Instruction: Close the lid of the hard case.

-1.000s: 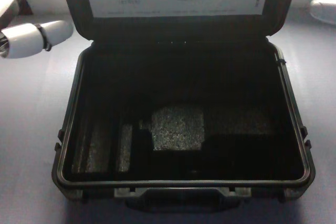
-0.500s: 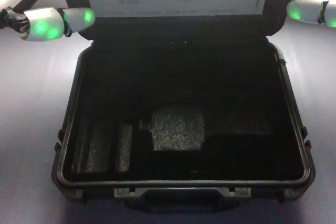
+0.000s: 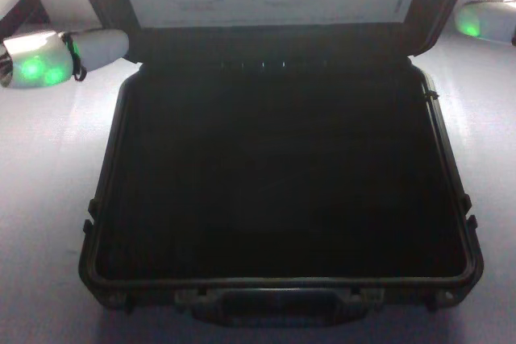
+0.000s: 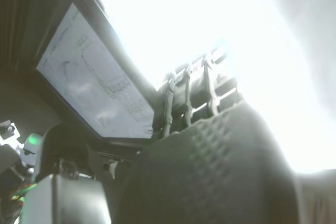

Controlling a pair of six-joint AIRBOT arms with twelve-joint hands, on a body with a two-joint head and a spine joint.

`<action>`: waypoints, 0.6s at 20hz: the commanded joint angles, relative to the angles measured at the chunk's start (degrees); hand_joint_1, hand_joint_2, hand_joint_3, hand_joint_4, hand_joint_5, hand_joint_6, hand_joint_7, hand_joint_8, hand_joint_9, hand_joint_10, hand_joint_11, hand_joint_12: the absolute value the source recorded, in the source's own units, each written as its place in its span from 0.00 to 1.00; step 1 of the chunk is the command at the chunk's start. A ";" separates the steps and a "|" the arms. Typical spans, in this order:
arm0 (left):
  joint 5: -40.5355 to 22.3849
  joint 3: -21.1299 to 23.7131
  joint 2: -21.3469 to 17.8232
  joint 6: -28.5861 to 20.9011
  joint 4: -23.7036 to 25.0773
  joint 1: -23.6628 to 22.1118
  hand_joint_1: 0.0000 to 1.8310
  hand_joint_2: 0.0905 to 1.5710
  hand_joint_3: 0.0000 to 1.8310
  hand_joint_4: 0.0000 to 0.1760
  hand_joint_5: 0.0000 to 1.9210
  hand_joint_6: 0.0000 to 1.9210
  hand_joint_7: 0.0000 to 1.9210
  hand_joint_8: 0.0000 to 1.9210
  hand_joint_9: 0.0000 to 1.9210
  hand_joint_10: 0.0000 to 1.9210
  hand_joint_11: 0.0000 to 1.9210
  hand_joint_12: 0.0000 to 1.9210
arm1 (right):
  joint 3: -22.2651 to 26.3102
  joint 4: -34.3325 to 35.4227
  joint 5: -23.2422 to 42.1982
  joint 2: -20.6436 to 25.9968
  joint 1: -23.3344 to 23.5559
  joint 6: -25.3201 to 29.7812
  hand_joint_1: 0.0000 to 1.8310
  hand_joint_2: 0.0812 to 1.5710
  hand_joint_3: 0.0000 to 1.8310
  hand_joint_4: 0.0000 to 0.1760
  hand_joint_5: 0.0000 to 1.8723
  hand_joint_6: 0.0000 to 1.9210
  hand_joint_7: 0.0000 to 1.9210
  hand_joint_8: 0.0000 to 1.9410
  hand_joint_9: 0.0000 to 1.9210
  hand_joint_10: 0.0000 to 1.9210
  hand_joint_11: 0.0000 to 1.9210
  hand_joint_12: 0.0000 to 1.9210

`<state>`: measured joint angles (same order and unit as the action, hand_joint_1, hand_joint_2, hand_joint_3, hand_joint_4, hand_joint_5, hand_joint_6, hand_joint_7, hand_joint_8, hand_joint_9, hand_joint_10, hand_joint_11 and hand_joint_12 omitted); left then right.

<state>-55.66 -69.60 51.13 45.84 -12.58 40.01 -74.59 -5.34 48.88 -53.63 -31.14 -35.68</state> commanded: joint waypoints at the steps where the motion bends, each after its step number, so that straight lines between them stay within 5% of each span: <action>1: -8.65 0.43 -0.73 -0.23 1.41 0.05 0.13 0.69 0.00 0.00 0.05 0.00 0.05 0.00 0.02 0.00 0.02 0.01 | 0.69 -0.20 9.02 0.23 0.22 0.59 0.15 0.75 0.01 0.00 0.10 0.00 0.07 0.00 0.03 0.00 0.01 0.12; 12: -15.12 6.30 -5.14 -0.24 1.70 6.75 0.19 0.66 0.00 0.00 0.05 0.00 0.03 0.00 0.00 0.00 0.00 0.00 | 5.84 2.06 16.56 3.54 -9.87 1.62 0.14 0.77 0.00 0.00 0.10 0.00 0.09 0.00 0.07 0.00 0.06 0.09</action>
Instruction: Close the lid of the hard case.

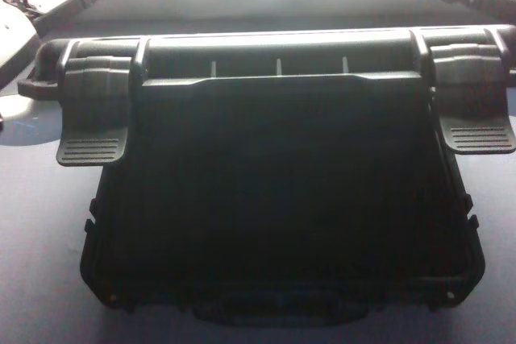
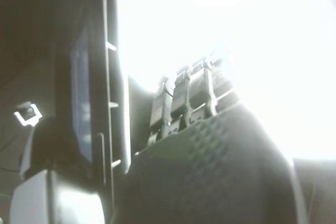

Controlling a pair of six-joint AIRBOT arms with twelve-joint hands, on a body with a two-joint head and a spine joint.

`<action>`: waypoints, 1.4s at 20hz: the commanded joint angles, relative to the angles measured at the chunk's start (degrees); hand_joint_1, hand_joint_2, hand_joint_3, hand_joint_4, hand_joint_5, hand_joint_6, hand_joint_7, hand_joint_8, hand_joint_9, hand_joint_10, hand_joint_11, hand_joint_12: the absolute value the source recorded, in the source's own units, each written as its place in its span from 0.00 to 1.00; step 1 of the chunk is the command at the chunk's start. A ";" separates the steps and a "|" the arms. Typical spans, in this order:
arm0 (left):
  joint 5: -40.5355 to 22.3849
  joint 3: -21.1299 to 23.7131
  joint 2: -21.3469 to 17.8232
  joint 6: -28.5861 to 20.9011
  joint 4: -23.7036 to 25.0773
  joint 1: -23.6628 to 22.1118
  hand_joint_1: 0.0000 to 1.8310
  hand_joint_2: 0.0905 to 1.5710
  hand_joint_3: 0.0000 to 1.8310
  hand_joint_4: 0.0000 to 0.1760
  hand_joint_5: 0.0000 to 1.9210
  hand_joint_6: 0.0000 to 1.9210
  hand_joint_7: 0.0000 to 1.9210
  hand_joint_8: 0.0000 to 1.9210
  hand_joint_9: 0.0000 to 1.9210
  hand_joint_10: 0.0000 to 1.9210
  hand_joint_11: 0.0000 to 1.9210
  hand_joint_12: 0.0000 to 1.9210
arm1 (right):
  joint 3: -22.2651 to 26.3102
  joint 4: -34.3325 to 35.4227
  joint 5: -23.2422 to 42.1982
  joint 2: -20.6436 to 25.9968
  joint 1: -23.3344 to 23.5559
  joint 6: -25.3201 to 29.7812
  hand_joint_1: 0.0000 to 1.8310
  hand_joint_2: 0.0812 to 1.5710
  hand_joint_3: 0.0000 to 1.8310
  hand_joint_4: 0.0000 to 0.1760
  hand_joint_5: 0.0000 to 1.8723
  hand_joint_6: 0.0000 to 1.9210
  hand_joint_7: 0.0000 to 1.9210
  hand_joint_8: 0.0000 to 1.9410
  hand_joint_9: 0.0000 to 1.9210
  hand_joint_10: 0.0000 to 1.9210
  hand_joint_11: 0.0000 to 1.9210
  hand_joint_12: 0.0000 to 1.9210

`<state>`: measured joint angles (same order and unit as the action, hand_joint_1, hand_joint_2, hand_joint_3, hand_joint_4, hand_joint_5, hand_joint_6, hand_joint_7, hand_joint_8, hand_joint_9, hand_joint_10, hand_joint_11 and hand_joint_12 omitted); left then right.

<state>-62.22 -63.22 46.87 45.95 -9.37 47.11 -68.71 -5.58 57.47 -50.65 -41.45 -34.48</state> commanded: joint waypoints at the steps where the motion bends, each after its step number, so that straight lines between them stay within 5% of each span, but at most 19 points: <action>1: -8.83 0.25 -1.22 -0.35 -1.54 0.24 0.19 0.67 0.00 0.00 0.05 0.00 0.03 0.00 0.00 0.00 0.00 0.00 | 0.26 2.46 8.09 0.80 -0.29 0.42 0.14 0.78 0.00 0.12 0.11 0.00 0.09 0.00 0.07 0.00 0.04 0.13; 2: -9.12 0.63 -1.57 -0.35 -1.57 0.86 0.19 0.67 0.00 0.00 0.05 0.00 0.03 0.00 0.00 0.00 0.00 0.00 | 0.50 2.69 8.17 1.02 -1.00 0.42 0.13 0.78 0.00 0.28 0.11 0.00 0.07 0.00 0.05 0.00 0.01 0.16; 3: -9.58 1.31 -2.26 -0.35 -1.67 2.00 0.20 0.66 0.00 0.00 0.06 0.00 0.04 0.01 0.01 0.00 0.00 0.00 | 0.79 2.98 8.22 1.34 -1.94 0.42 0.13 0.75 0.00 0.17 0.12 0.00 0.09 0.00 0.07 0.00 0.01 0.17; 7: -11.04 3.00 -3.84 -0.35 -2.72 5.65 0.16 0.65 0.01 0.00 0.06 0.00 0.06 0.00 0.05 0.01 0.03 0.02 | 1.49 3.56 8.39 1.89 -3.77 0.45 0.16 0.75 0.00 0.14 0.11 0.00 0.09 0.00 0.06 0.00 0.00 0.15; 8: -11.66 3.49 -4.16 -0.35 -3.33 6.98 0.17 0.66 0.01 0.00 0.06 0.00 0.06 0.00 0.05 0.01 0.04 0.02 | 1.75 3.83 8.68 1.96 -4.45 0.50 0.15 0.76 0.00 0.05 0.10 0.00 0.09 0.00 0.06 0.00 0.00 0.15; 10: -12.55 4.25 -4.62 -0.38 -4.17 9.24 0.18 0.66 0.00 0.00 0.06 0.00 0.06 0.00 0.05 0.01 0.04 0.02 | 2.07 4.26 9.43 1.86 -5.87 0.92 0.16 0.78 0.01 0.02 0.10 0.00 0.09 0.00 0.07 0.00 0.01 0.15; 12: -13.27 4.75 -4.93 -0.59 -4.63 10.76 0.19 0.69 0.00 0.00 0.07 0.00 0.07 0.00 0.07 0.00 0.00 0.19 | 2.31 4.49 9.97 1.73 -7.02 1.41 0.16 0.80 0.00 0.08 0.11 0.00 0.11 0.00 0.09 0.00 0.01 0.18; 14: -14.16 5.34 -5.24 -0.81 -5.04 12.23 0.21 0.70 0.00 0.00 0.06 0.00 0.06 0.00 0.06 0.00 0.00 0.22 | 2.70 5.33 10.69 1.69 -8.67 1.54 0.16 0.77 0.00 0.00 0.11 0.00 0.10 0.00 0.08 0.00 0.01 0.18; 25: -20.67 9.27 -8.63 -0.99 -8.12 21.79 0.15 0.71 0.00 0.00 0.07 0.00 0.09 0.00 0.09 0.00 0.00 0.19 | 4.73 6.65 11.58 3.77 -13.78 1.65 0.10 0.73 0.00 0.06 0.08 0.00 0.06 0.00 0.05 0.00 0.00 0.10; 27: -21.69 9.45 -8.62 -1.00 -8.99 22.97 0.15 0.70 0.00 0.00 0.07 0.00 0.09 0.00 0.09 0.00 0.00 0.16 | 4.90 6.74 12.02 3.75 -13.98 1.65 0.11 0.74 0.00 0.00 0.08 0.00 0.07 0.00 0.05 0.00 0.00 0.07; 28: -22.36 9.54 -8.42 -1.08 -9.43 23.44 0.15 0.70 0.00 0.00 0.07 0.00 0.08 0.00 0.08 0.00 0.00 0.15 | 5.02 6.83 12.49 3.64 -14.09 1.65 0.12 0.74 0.00 0.12 0.08 0.00 0.07 0.00 0.04 0.00 0.00 0.06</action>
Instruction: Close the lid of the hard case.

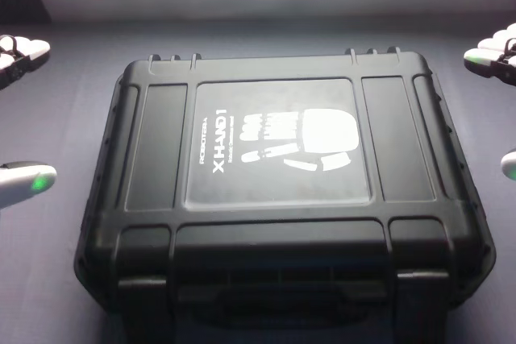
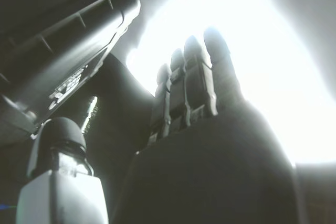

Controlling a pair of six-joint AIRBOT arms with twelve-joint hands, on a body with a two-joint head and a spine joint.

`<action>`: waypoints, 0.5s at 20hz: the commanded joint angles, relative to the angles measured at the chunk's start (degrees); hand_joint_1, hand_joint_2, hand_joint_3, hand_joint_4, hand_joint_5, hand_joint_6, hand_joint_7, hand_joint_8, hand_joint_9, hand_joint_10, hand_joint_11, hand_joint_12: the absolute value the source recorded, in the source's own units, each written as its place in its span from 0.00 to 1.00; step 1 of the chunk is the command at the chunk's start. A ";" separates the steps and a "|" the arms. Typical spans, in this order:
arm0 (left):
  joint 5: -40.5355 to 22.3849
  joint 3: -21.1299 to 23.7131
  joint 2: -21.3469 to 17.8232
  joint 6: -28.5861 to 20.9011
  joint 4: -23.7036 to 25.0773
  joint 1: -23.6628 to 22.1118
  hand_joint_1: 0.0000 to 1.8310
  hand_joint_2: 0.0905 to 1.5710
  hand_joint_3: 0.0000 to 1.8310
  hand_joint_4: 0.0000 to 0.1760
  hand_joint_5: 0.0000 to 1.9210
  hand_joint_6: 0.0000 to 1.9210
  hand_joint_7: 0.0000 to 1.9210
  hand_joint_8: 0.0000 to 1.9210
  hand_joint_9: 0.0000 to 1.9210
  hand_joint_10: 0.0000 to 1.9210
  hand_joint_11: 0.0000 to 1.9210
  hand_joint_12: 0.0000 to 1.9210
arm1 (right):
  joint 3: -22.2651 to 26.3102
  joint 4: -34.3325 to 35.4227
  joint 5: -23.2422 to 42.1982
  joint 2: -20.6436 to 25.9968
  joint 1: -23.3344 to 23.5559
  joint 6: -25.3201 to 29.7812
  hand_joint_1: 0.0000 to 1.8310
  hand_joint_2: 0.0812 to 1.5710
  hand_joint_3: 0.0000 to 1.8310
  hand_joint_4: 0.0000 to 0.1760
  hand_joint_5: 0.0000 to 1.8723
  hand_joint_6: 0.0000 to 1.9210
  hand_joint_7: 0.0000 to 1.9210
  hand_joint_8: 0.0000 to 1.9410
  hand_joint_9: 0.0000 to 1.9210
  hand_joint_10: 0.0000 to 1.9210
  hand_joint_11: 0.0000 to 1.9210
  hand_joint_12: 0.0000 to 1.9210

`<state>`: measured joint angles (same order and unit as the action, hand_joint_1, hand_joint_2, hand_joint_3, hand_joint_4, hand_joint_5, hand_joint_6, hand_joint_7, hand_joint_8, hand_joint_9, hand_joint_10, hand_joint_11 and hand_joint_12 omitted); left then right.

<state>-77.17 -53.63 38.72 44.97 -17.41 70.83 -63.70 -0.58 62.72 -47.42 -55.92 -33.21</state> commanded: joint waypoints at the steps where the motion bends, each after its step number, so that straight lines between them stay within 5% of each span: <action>1: -8.19 -0.04 0.16 -0.18 -1.77 -0.14 0.15 0.70 0.00 0.00 0.07 0.00 0.08 0.00 0.08 0.00 0.00 0.15 | 0.07 1.90 7.79 0.26 0.36 0.39 0.12 0.75 0.00 0.07 0.08 0.00 0.07 0.00 0.04 0.00 0.00 0.06; 2: -9.16 -0.15 0.83 -0.24 -2.13 -0.14 0.18 0.70 0.00 0.00 0.07 0.00 0.08 0.00 0.08 0.00 0.00 0.16 | 0.07 2.12 8.70 0.03 0.36 0.39 0.12 0.75 0.00 0.11 0.08 0.00 0.06 0.00 0.04 0.00 0.01 0.06; 4: -11.37 -0.77 2.56 -0.81 -2.69 -1.05 0.17 0.70 0.00 0.00 0.08 0.00 0.08 0.00 0.09 0.00 0.00 0.18 | 0.08 3.12 11.88 -0.21 0.36 0.39 0.13 0.75 0.00 0.00 0.08 0.00 0.07 0.00 0.05 0.00 0.01 0.06; 6: -14.18 -1.42 4.44 -1.94 -2.98 -2.23 0.20 0.70 0.00 0.00 0.08 0.00 0.07 0.00 0.07 0.00 0.00 0.23 | 0.32 4.40 16.42 -0.98 0.28 0.38 0.18 0.77 0.01 0.00 0.08 0.00 0.06 0.00 0.04 0.00 0.01 0.06; 9: -17.96 -1.55 6.24 -2.57 -3.01 -3.81 0.20 0.69 0.00 0.00 0.08 0.00 0.07 0.00 0.05 0.00 0.00 0.13 | 0.86 6.37 23.36 -2.07 0.21 0.38 0.26 0.78 0.00 0.00 0.08 0.00 0.07 0.00 0.04 0.00 0.01 0.07; 10: -19.76 -1.53 6.98 -2.85 -2.97 -4.15 0.17 0.70 0.00 0.00 0.04 0.00 0.02 0.00 0.01 0.00 0.00 0.03 | 1.07 6.93 26.13 -2.46 0.17 0.38 0.28 0.76 0.00 0.00 0.10 0.01 0.07 0.00 0.06 0.01 0.03 0.08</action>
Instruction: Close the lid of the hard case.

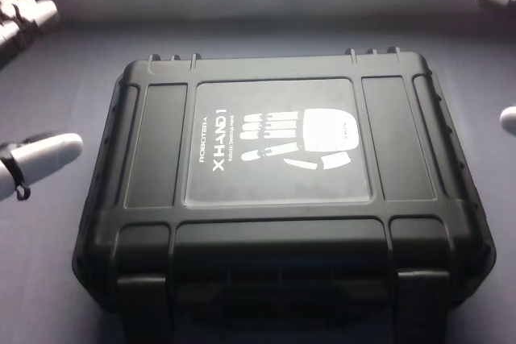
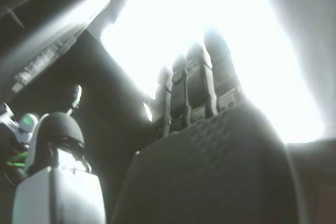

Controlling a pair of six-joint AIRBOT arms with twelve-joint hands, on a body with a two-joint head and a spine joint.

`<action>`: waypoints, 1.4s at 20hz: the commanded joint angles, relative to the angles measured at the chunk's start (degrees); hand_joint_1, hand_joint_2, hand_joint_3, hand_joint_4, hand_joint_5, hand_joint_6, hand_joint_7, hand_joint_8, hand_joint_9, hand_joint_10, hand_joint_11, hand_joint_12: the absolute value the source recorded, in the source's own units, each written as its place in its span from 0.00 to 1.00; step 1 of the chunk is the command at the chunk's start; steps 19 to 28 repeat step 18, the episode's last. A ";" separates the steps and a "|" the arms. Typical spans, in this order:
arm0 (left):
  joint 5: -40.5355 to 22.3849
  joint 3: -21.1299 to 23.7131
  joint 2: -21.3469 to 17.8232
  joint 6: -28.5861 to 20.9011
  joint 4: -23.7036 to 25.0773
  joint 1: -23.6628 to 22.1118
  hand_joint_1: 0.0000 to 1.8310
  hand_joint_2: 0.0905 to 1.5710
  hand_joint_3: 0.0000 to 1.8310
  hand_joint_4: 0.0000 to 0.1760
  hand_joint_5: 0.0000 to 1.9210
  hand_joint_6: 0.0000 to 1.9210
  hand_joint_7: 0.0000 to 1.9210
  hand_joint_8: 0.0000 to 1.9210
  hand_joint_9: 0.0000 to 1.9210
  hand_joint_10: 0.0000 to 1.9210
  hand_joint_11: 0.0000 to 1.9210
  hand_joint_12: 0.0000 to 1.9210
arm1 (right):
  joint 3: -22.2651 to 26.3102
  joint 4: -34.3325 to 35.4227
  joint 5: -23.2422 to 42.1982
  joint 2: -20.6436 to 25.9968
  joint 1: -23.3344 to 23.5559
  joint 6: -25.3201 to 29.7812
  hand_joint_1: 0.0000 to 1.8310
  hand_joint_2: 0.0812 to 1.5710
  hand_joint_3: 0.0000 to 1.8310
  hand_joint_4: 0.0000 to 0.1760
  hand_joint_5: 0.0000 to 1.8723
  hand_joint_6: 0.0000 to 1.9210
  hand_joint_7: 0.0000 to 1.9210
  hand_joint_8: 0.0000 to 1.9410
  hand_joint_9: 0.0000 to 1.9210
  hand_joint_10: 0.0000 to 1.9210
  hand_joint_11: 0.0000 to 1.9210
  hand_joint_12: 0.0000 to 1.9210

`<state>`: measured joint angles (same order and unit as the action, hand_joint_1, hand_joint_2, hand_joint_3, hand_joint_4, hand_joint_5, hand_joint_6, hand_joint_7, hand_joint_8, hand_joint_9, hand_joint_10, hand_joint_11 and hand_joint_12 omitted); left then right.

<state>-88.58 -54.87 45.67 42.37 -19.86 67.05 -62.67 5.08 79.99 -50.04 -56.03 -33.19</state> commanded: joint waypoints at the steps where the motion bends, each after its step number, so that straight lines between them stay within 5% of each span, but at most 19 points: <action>1: -9.52 -0.25 0.49 -0.41 -0.51 -0.42 0.17 0.70 0.00 0.00 0.03 0.00 0.00 0.00 0.00 0.00 0.00 0.00 | 0.18 1.58 10.46 -0.16 0.17 0.36 0.29 0.76 0.00 0.00 0.10 0.01 0.08 0.00 0.07 0.01 0.03 0.08; 3: -10.58 -0.22 1.36 -1.56 -0.15 -0.93 0.14 0.72 0.01 0.00 0.02 0.00 0.00 0.00 0.00 0.00 0.00 0.00 | 0.57 2.02 14.43 -0.86 -0.39 0.35 0.33 0.77 0.00 0.00 0.11 0.00 0.07 0.00 0.05 0.00 0.00 0.13; 5: -10.58 -0.39 2.10 -1.62 0.02 -1.26 0.08 0.74 0.01 0.00 0.03 0.00 0.00 0.00 0.00 0.00 0.00 0.00 | 0.82 2.29 16.36 -1.26 -1.01 0.35 0.25 0.79 0.01 0.00 0.10 0.00 0.05 0.00 0.03 0.00 0.00 0.08; 6: -10.59 -0.38 2.36 -1.89 0.00 -1.26 0.05 0.74 0.01 0.00 0.03 0.00 0.00 0.00 0.00 0.00 0.00 0.00 | 0.92 2.30 16.94 -1.55 -1.18 0.35 0.24 0.79 0.00 0.00 0.12 0.00 0.08 0.00 0.06 0.00 0.01 0.15; 7: -10.59 -0.42 2.77 -2.48 0.18 -1.36 0.02 0.76 0.01 0.00 0.05 0.00 0.02 0.01 0.02 0.00 0.00 0.09 | 1.19 2.29 17.96 -1.85 -1.57 0.35 0.24 0.78 0.00 0.00 0.13 0.00 0.09 0.00 0.07 0.00 0.00 0.20; 8: -10.59 -0.41 3.15 -2.86 0.81 -1.64 0.11 0.78 0.00 0.00 0.06 0.00 0.09 0.01 0.07 0.01 0.00 0.24 | 1.64 2.21 19.49 -2.12 -2.25 0.35 0.32 0.76 0.00 0.00 0.11 0.00 0.11 0.00 0.09 0.00 0.00 0.17; 9: -10.60 -0.37 3.59 -4.24 2.34 -2.07 0.11 0.78 0.00 0.00 0.06 0.00 0.09 0.01 0.07 0.01 0.00 0.24 | 2.42 2.11 20.99 -2.29 -3.06 0.35 0.32 0.76 0.00 0.00 0.11 0.00 0.11 0.00 0.09 0.00 0.00 0.17; 10: -10.60 -0.18 3.69 -4.90 3.85 -2.98 0.05 0.81 0.01 0.00 0.04 0.00 0.10 0.01 0.08 0.01 0.00 0.21 | 3.13 1.62 21.01 -2.28 -3.01 0.32 0.37 0.74 0.00 0.16 0.04 0.00 0.14 0.00 0.15 0.00 0.07 0.17; 11: -10.60 0.03 3.78 -4.82 5.53 -4.60 0.02 0.83 0.01 0.17 0.14 0.04 0.13 0.01 0.11 0.01 0.00 0.26 | 3.82 0.57 21.02 -2.07 -2.76 -0.50 0.37 0.75 0.00 0.05 0.08 0.01 0.16 0.00 0.18 0.00 0.13 0.20; 12: -10.62 0.06 3.83 -4.77 6.92 -6.00 0.07 0.85 0.00 0.00 0.26 0.20 0.17 0.01 0.16 0.01 0.00 0.38 | 4.23 -0.73 21.03 -1.75 -2.17 -0.76 0.28 0.73 0.00 0.69 0.16 0.01 0.14 0.00 0.21 0.00 0.11 0.35; 13: -10.62 0.06 3.82 -4.45 7.95 -7.02 0.06 0.87 0.00 0.00 0.28 0.27 0.19 0.00 0.16 0.00 0.00 0.42 | 4.28 -1.12 21.04 -1.55 -2.00 -0.78 0.28 0.72 0.00 0.60 0.28 0.02 0.18 0.00 0.23 0.00 0.09 0.45; 14: -10.63 0.03 3.64 -3.88 9.08 -8.65 0.01 0.91 0.00 0.21 0.19 0.38 0.10 0.00 0.06 0.00 0.00 0.09 | 4.26 -1.78 21.06 -1.22 -1.86 -1.37 0.32 0.72 0.00 0.23 0.40 0.06 0.19 0.00 0.19 0.00 0.02 0.47; 15: -10.64 -0.14 3.36 -3.76 9.89 -10.01 0.00 0.92 0.00 0.84 0.05 0.44 0.08 0.00 0.02 0.00 0.00 0.02 | 4.26 -1.75 21.07 -1.02 -1.35 -1.76 0.28 0.75 0.00 0.35 0.39 0.18 0.16 0.00 0.16 0.00 0.00 0.44; 16: -10.65 -0.14 2.50 -3.88 10.83 -10.98 0.13 0.88 0.01 0.04 0.28 0.21 0.30 0.01 0.27 0.11 0.11 0.44 | 4.50 -1.78 21.09 -0.67 -0.25 -1.80 0.27 0.76 0.00 0.40 0.34 0.30 0.15 0.00 0.15 0.00 0.00 0.43; 17: -10.66 0.16 1.58 -3.83 11.15 -11.81 0.21 0.87 0.00 0.00 0.36 0.15 0.36 0.01 0.32 0.14 0.09 0.66 | 5.22 -1.76 21.11 0.08 0.52 -1.96 0.27 0.77 0.00 0.40 0.31 0.37 0.15 0.00 0.15 0.00 0.00 0.43; 18: -10.66 0.20 1.01 -3.83 11.41 -12.49 0.36 0.86 0.00 0.78 0.29 0.71 0.41 0.04 0.29 0.37 0.04 0.82 | 5.43 -1.99 21.12 0.36 0.95 -1.98 0.27 0.77 0.00 0.40 0.30 0.41 0.15 0.00 0.15 0.00 0.00 0.43; 28: -10.66 0.20 1.01 -3.83 11.41 -12.49 0.36 0.86 0.00 0.78 0.29 0.71 0.41 0.04 0.29 0.37 0.04 0.82 | 5.43 -1.99 21.12 0.36 0.95 -1.98 0.27 0.77 0.00 0.40 0.30 0.41 0.15 0.00 0.15 0.00 0.00 0.43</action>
